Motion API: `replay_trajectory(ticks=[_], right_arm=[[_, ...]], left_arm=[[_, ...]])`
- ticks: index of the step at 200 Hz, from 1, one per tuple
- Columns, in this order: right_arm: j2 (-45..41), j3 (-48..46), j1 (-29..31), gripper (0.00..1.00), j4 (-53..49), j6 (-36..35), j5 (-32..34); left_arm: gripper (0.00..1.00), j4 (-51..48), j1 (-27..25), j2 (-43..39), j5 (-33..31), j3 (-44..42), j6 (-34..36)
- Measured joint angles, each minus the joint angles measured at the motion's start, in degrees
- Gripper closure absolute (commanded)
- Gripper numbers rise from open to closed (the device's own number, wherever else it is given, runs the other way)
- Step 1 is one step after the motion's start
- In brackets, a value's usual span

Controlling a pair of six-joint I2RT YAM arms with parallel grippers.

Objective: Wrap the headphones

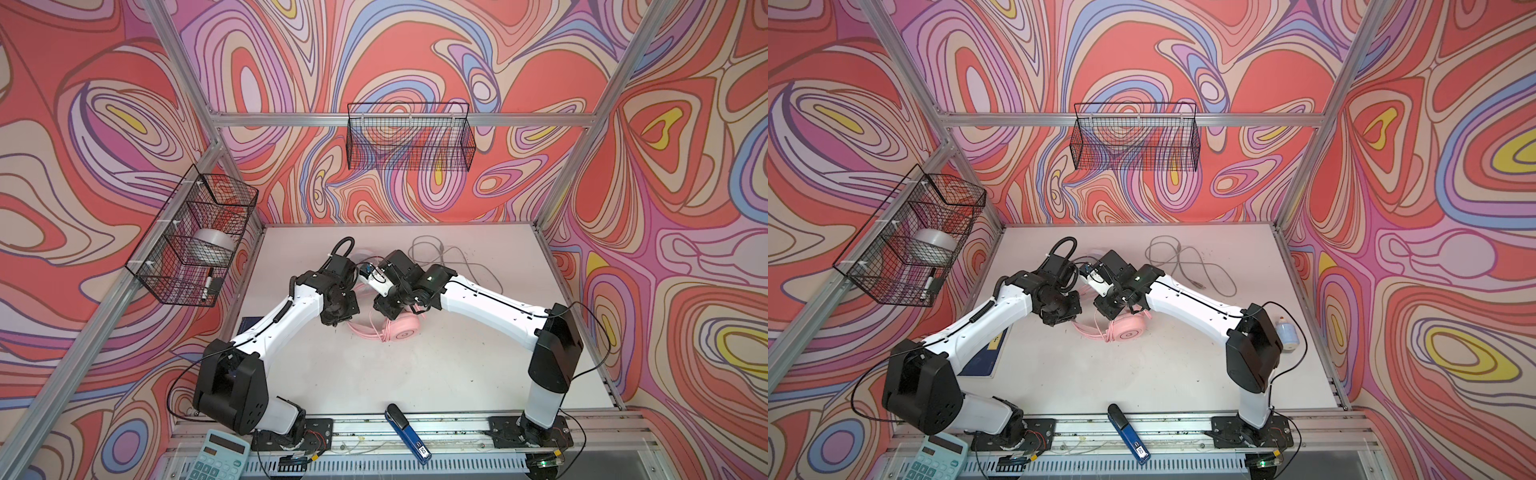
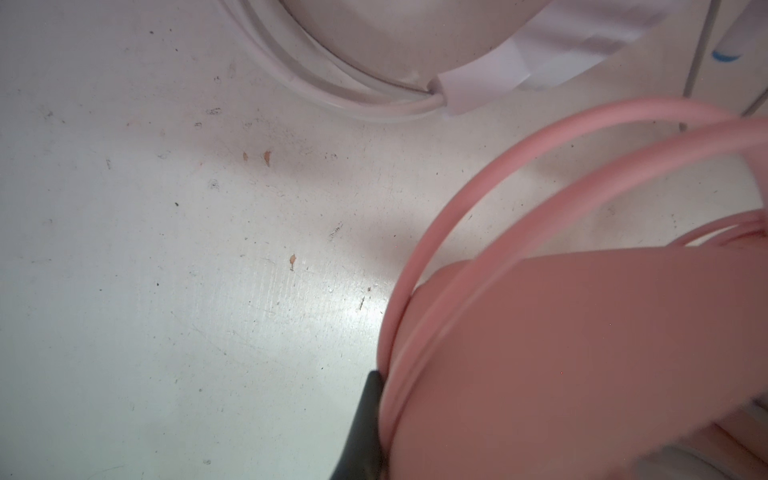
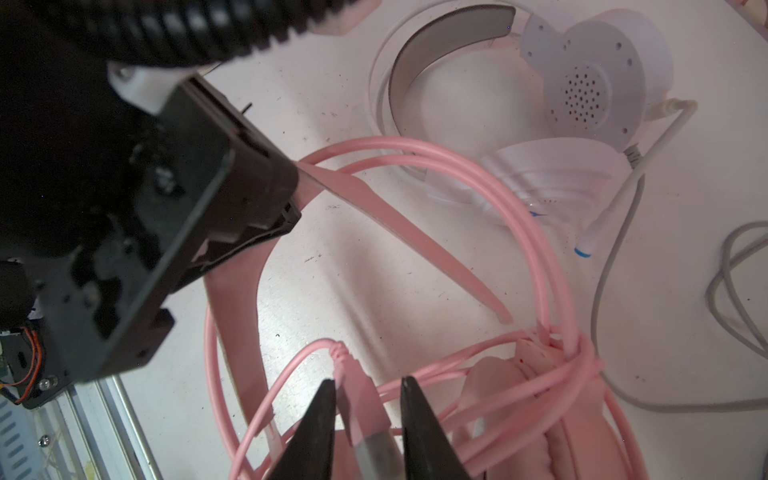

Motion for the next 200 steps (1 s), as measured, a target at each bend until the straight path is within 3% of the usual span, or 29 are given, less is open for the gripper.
replay_trajectory(ticks=[200], right_arm=[[-0.6, -0.8, -1.5, 0.59, 2.0, 1.6, -1.0]], left_arm=[[1.00, 0.0, 0.0, 0.5, 1.2, 0.0, -0.6]])
